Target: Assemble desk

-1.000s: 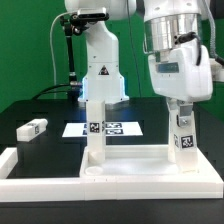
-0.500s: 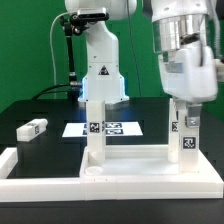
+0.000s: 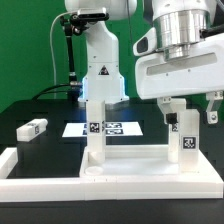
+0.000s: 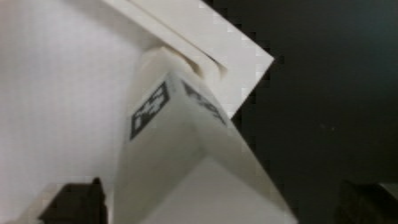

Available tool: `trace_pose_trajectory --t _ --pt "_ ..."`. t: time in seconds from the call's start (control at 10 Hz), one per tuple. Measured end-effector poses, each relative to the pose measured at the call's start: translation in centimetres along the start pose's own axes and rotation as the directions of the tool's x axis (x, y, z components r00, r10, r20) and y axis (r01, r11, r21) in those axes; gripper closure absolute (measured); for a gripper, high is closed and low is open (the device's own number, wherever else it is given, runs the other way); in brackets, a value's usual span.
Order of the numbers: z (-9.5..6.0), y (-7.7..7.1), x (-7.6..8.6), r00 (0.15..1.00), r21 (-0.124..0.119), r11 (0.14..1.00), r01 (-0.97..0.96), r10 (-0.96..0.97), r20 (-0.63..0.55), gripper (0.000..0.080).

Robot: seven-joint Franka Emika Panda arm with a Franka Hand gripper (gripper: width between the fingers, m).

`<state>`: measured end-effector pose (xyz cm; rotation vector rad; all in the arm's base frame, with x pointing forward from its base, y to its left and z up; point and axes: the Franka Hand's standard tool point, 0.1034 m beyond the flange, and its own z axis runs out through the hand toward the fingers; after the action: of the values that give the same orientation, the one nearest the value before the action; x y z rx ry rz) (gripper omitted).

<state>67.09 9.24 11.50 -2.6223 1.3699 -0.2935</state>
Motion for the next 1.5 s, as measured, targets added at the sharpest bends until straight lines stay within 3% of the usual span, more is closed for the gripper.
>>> trace_pose_trajectory --t 0.2,0.4,0.7,0.8,0.9,1.2,1.3,1.5 --pt "0.3 0.1 0.4 0.946 -0.009 0.946 0.325 -0.325 -0.002 0.015" --pt "1.4 0.3 -0.4 0.803 0.017 0.805 0.593 -0.593 0.056 0.015" --pt "1.4 0.4 -0.2 0.84 0.012 0.842 0.54 -0.54 0.052 0.0173" --pt "1.4 0.4 -0.2 0.868 0.01 0.87 0.493 -0.493 0.052 0.0381" --pt "1.4 0.4 -0.2 0.901 0.004 0.902 0.431 -0.431 0.054 0.0499" --pt "1.4 1.0 0.3 0.976 -0.021 0.977 0.21 -0.209 0.054 0.0499" --pt "1.4 1.3 0.3 0.998 -0.044 0.998 0.033 -0.03 0.062 0.0499" --pt "1.5 1.5 0.3 0.953 -0.086 0.954 -0.287 0.293 0.076 0.0499"
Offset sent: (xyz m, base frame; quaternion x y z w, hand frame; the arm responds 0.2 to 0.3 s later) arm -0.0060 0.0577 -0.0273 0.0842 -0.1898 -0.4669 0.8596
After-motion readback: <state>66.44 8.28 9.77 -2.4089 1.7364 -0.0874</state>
